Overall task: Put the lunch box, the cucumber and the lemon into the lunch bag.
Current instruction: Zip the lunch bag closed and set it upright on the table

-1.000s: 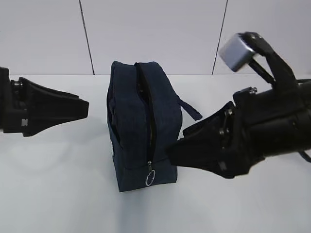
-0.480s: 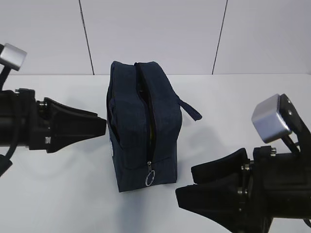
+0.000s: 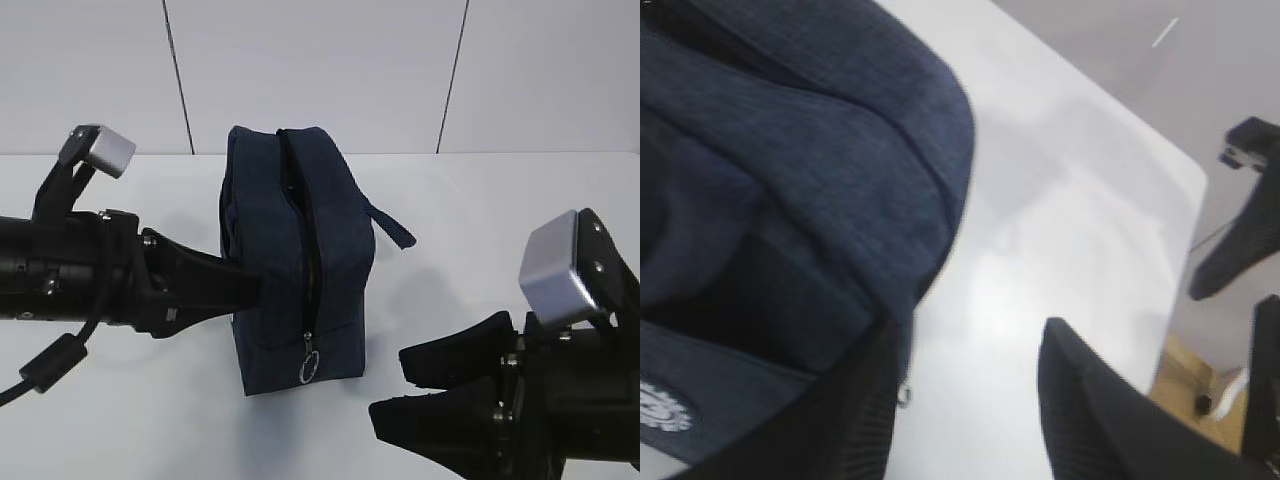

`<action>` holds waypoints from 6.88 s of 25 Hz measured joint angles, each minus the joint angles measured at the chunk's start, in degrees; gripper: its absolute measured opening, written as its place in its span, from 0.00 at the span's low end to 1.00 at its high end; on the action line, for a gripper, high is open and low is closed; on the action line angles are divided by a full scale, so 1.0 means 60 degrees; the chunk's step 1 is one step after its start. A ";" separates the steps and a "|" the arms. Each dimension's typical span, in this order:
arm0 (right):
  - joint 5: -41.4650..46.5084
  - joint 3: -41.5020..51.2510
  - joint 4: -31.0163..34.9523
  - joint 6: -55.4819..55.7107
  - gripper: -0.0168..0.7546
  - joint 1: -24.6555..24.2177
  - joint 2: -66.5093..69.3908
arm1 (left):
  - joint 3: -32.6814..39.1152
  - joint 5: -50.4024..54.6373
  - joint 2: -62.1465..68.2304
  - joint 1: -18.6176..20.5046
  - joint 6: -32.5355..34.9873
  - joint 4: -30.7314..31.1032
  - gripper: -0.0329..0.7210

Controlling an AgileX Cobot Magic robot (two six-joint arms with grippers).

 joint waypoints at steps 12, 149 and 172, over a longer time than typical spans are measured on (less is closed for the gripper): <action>-0.0060 0.0000 0.0048 -0.0540 0.61 0.0000 0.0830 | -0.0678 -0.1211 0.0601 -0.0017 0.0000 -0.0099 0.49; -0.1318 -0.3706 0.0116 -0.0883 0.47 0.0000 0.6143 | -0.1344 0.1284 0.1453 -0.0017 -0.0501 -0.0050 0.04; -0.2038 -0.3995 0.0080 -0.0860 0.35 0.0000 0.6143 | -0.1344 0.1266 0.1457 -0.0017 -0.0501 -0.0050 0.04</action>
